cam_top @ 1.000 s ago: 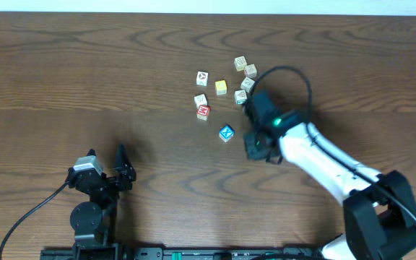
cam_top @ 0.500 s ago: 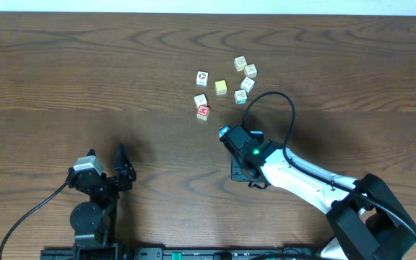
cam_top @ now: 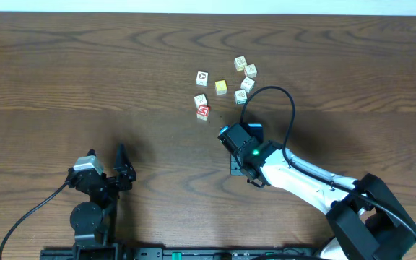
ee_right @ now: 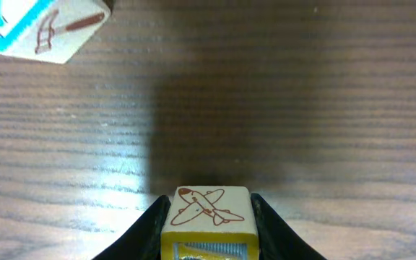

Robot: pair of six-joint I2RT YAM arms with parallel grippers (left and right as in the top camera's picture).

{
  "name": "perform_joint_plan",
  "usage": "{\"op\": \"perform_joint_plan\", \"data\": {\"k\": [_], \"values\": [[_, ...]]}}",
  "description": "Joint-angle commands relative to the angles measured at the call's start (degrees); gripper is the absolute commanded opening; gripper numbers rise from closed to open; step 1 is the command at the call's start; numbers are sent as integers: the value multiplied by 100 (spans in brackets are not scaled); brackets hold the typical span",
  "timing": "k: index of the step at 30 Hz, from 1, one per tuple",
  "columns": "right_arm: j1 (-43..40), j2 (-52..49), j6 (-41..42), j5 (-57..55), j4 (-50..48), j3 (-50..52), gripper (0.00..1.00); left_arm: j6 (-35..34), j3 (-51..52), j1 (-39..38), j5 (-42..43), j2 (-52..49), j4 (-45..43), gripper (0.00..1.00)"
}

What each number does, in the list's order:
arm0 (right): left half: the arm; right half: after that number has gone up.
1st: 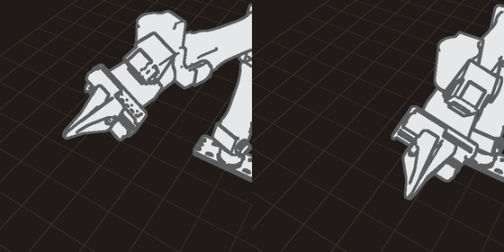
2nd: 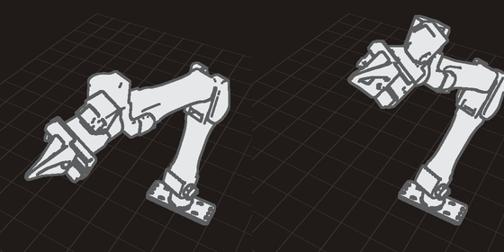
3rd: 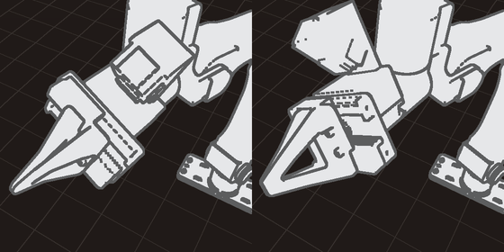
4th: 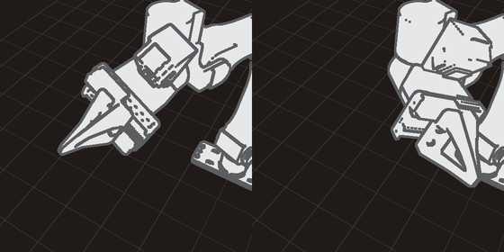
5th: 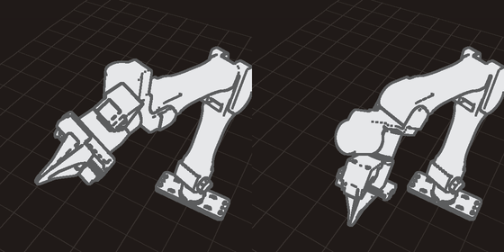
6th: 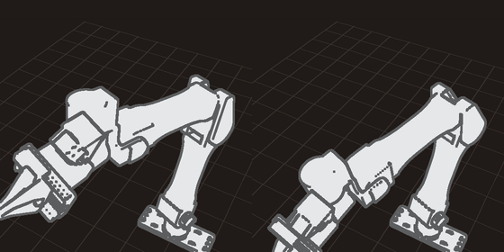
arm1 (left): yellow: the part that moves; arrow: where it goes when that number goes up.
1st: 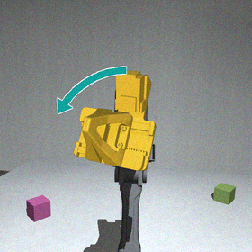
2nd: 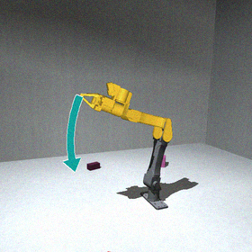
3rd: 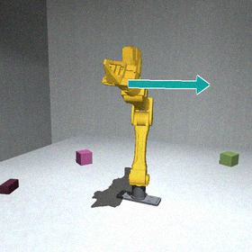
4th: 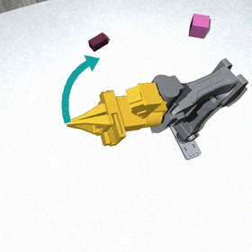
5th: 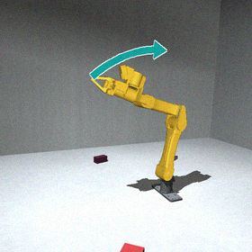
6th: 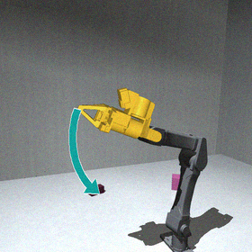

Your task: Lift 4 blocks

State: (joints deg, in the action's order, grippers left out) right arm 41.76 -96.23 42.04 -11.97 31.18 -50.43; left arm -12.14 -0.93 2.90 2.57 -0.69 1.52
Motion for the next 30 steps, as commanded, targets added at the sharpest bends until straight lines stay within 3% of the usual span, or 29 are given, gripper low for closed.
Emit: {"op": "perform_joint_plan", "data": {"k": [1, 8, 10, 14, 15, 16, 18, 20, 25, 30], "values": [[17, 48, -136, -339, -66, 37, 33, 48, 70, -7, -173, 7, 254, 75], [20, 48, -136, -96, -168, 37, 35, 48, 70, -7, -173, 7, 256, 75], [20, 48, -140, -92, -168, 37, 42, 48, 70, -7, -173, 7, 254, 75], [17, 48, -413, -149, -214, 35, 70, 48, 70, -7, -173, 7, 254, 75], [20, 48, -514, -149, -223, 35, 73, 48, 70, -7, -173, 7, 254, 75], [20, 50, -597, -149, -216, 35, 74, 48, 70, -7, -173, 7, 256, 75], [20, 50, -614, -151, -170, 31, 66, 48, 70, -7, -173, 7, 254, 75], [20, 57, -684, -157, -192, 22, 66, 48, 70, -7, -173, 7, 254, 75], [15, 109, -2428, 212, -164, -396, 96, 48, 70, -7, -173, 7, 254, 75], [-48, 107, -3539, 575, 378, -1056, 99, 48, 70, -7, -173, 7, 254, 75]]}}
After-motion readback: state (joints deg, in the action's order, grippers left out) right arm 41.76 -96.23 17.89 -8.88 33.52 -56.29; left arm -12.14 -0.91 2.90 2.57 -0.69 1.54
